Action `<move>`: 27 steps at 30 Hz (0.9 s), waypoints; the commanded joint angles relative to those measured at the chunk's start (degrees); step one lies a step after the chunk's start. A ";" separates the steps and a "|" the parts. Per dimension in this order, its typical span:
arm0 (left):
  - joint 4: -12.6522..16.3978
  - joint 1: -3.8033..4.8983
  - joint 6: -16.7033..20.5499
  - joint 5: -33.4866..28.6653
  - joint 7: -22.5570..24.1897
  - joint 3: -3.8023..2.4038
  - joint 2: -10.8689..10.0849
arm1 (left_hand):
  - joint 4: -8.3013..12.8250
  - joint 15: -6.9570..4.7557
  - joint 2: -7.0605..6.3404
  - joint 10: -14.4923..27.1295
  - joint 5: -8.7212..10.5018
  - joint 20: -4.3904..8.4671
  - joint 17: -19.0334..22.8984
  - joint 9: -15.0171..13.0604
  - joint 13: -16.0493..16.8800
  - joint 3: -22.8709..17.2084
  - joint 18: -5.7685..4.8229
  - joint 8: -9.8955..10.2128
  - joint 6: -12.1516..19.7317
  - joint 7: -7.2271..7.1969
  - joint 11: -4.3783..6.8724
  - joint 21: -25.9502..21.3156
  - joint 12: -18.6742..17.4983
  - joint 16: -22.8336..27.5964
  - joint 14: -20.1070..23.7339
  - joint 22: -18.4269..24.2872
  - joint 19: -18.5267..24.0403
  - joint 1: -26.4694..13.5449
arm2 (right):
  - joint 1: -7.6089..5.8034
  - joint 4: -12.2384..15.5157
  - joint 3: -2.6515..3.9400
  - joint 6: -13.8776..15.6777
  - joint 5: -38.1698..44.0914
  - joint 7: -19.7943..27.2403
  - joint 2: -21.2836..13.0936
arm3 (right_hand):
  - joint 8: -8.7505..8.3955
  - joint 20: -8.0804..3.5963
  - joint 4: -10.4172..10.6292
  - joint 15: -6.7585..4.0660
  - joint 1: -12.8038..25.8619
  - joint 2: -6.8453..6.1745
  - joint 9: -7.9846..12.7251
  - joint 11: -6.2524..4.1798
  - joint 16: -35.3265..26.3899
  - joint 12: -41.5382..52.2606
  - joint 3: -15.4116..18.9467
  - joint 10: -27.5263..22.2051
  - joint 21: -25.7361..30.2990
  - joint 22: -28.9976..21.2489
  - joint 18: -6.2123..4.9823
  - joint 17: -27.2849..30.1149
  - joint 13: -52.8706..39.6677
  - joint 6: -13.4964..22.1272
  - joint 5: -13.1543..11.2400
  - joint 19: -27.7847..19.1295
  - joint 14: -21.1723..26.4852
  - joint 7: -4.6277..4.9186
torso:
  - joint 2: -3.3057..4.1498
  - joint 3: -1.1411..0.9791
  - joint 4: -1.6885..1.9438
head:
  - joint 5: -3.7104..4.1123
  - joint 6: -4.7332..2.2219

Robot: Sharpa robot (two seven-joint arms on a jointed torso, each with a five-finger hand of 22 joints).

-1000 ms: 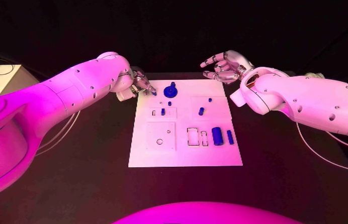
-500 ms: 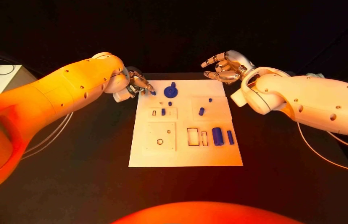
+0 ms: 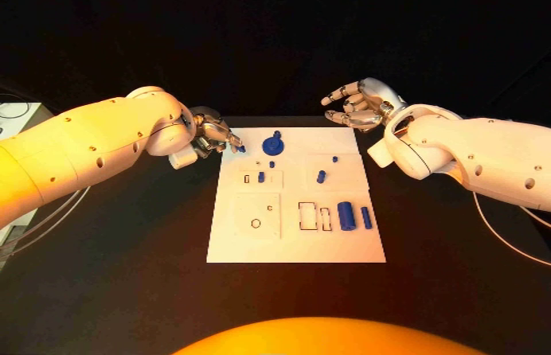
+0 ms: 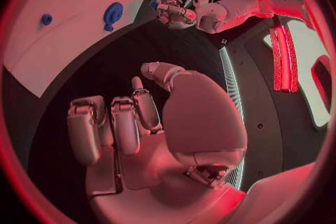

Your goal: Assemble the parts on the task board

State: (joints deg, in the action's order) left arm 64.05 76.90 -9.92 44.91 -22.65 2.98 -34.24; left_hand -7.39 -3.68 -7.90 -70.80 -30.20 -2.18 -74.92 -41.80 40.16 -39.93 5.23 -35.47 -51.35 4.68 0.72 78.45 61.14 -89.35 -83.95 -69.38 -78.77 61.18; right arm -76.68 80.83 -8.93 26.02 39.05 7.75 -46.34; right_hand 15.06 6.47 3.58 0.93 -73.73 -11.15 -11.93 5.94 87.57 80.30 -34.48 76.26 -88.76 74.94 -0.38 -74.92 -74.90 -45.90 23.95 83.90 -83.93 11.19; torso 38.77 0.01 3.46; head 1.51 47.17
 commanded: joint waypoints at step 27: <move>12.99 -2.15 9.72 10.70 0.75 3.75 -4.58 | 14.72 -0.75 0.03 -1.81 -2.20 0.25 -14.99 0.12 1.94 -14.59 -0.94 -0.77 -2.15 -1.24 0.36 1.48 1.49 -0.60 -6.02 -2.01 -1.41 -2.25 | 0.35 -0.16 -0.07 -0.23 0.11 0.34 -0.57 | -0.34 0.29 -0.28 0.20 0.56 -0.03 0.03 0.01 -0.30 -0.14 -0.09 -0.01 0.26 13.56 -0.06 -10.80 -1.52 -0.47 -0.43 5.56 -4.82 -0.02 | -0.35 0.07 0.21 | -0.29 0.49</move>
State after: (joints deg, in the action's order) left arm 77.09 74.80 0.34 54.12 -22.15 6.74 -39.05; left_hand -5.40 -4.09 -8.57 -72.31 -32.04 -1.85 -74.92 -41.63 42.15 -41.90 5.23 -35.90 -52.36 4.08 1.03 79.61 62.30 -89.64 -83.95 -71.29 -79.86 58.98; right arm -76.36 80.74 -9.02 26.01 39.04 7.75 -46.94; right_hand 15.06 6.47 3.58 0.93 -73.74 -11.16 -11.93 5.94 87.57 80.30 -34.48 76.26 -88.76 74.92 -0.38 -74.91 -74.90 -45.90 23.73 83.90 -83.93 11.19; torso 38.40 0.07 3.70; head 1.10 47.62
